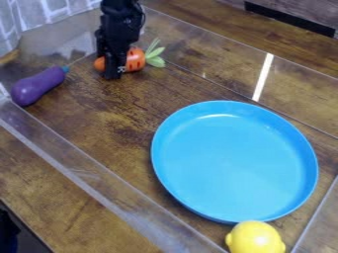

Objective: Put the carrot on the blue tray

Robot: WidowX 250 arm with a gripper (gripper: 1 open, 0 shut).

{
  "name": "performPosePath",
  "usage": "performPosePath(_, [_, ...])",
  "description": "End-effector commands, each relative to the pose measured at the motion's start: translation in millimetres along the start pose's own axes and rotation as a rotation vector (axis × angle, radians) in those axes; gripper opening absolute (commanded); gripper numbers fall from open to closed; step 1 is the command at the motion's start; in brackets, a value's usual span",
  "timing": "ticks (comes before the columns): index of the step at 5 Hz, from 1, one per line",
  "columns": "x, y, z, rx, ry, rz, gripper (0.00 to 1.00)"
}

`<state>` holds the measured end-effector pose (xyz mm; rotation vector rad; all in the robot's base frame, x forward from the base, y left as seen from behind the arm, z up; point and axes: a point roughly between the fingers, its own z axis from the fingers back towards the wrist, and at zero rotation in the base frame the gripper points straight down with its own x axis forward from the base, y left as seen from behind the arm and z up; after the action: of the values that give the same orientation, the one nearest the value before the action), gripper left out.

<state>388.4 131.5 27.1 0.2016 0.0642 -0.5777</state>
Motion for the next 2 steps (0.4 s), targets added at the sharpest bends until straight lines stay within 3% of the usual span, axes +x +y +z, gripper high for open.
performPosePath(1, [1.4, -0.2, 38.1, 0.068, -0.044, 0.043, 0.00])
performPosePath(2, [-3.1, -6.1, 42.8, 0.077, -0.032, 0.087, 0.00])
